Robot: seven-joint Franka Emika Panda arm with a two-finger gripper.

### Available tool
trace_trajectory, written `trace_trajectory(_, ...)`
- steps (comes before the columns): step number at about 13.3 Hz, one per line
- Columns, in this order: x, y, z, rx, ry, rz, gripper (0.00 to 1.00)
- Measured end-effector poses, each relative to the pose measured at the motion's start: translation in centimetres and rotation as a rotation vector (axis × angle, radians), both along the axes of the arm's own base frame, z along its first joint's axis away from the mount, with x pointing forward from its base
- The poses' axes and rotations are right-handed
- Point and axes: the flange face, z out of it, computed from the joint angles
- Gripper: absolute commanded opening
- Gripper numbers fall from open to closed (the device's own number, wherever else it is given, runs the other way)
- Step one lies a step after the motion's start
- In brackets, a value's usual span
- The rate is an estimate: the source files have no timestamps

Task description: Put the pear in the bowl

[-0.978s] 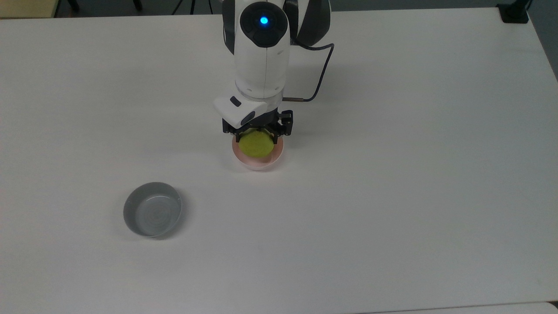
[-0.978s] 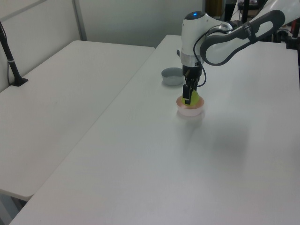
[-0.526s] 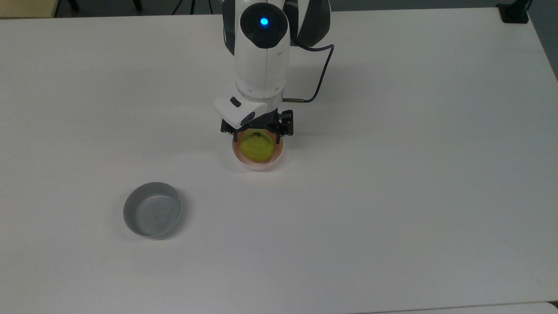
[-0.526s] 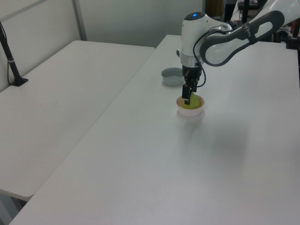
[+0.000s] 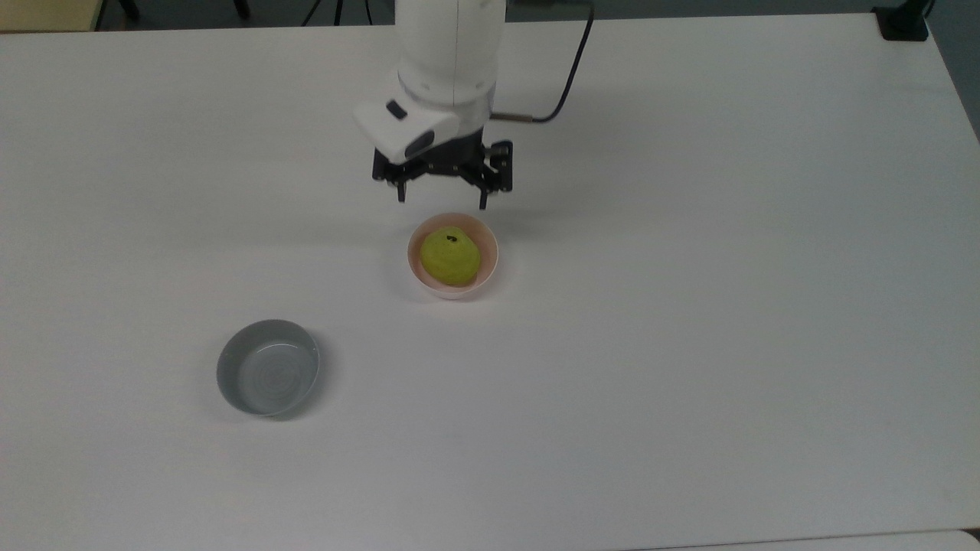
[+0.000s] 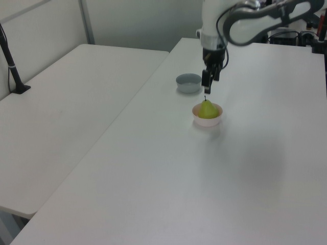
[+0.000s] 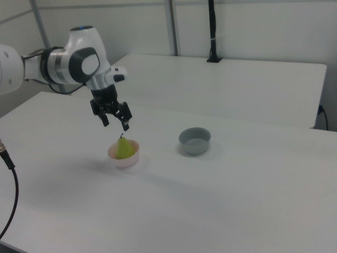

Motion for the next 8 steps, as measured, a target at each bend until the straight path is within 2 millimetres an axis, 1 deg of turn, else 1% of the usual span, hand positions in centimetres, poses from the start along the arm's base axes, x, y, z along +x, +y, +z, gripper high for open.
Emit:
trace_trajectory(2,-1.9,-0.8,4.5,0.001,0.006,-0.014,1.00)
trace_trajectory(3,-2.6,-1.3,5.8,0.001,0.011,-0.023,1.00)
trace_trajectory(4,-3.7,-2.4,7.8,0.002,0.019,-0.038,1.00)
trace_trajectory(7,-5.8,-4.9,11.4,0.019,0.023,-0.037,1.00)
trace_trajectory(8,-6.3,-5.6,12.2,0.033,0.018,-0.047,1.00)
